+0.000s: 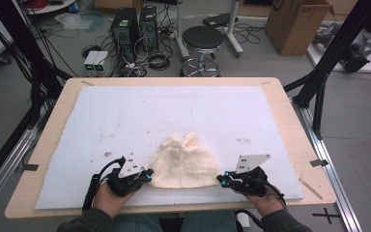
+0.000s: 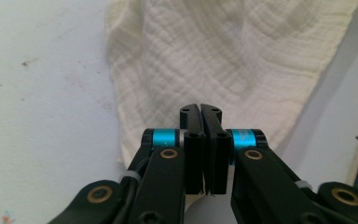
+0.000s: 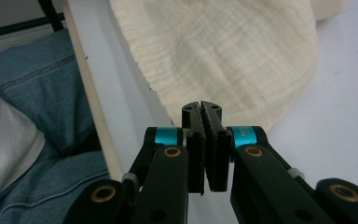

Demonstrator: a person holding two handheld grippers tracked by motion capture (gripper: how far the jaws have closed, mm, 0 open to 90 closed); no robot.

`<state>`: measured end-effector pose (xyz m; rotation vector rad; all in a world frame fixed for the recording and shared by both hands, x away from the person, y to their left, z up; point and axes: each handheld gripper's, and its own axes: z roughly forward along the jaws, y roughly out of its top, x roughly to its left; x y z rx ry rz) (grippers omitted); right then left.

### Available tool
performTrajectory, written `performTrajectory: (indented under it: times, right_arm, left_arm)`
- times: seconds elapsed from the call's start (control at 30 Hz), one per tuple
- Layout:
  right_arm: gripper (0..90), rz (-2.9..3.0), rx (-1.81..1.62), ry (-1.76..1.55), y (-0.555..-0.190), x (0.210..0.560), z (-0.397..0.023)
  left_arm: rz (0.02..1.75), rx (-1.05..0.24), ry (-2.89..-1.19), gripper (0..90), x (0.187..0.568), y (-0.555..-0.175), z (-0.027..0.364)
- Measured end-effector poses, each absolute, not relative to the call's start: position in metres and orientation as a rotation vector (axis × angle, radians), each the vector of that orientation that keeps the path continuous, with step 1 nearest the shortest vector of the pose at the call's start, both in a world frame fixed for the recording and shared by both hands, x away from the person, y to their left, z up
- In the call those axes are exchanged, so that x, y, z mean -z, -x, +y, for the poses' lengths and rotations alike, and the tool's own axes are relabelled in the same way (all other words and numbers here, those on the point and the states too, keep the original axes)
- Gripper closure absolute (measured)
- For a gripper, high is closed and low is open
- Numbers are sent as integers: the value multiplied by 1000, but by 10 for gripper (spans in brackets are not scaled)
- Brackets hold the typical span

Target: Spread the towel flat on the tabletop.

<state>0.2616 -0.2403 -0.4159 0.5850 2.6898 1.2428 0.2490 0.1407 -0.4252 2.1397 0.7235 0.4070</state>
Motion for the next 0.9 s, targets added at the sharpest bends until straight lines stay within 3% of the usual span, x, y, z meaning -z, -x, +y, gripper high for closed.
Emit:
performTrajectory:
  times: [0.03,0.07,0.23,0.53,0.8,0.9]
  right_arm:
    - [875,2701,-1243,-595,-261,421,-240]
    - [875,2701,-1243,-595,-261,421,-240]
    - [676,2647,-1404,-637,-268,415,-244]
    - [602,2499,-1510,-699,-321,399,-231]
    - [568,2612,-1352,-765,-358,426,-206]
    - [640,2652,-1271,-731,-361,434,-201]
  left_arm:
    - [716,-385,-2132,724,425,-250,142]
    - [713,-369,-2122,724,424,-251,143]
    - [691,-350,-2027,508,416,-258,151]
    - [744,-351,-1915,524,415,-309,149]
    - [738,-304,-2113,563,430,-340,124]
    - [752,-304,-2153,566,436,-341,121]
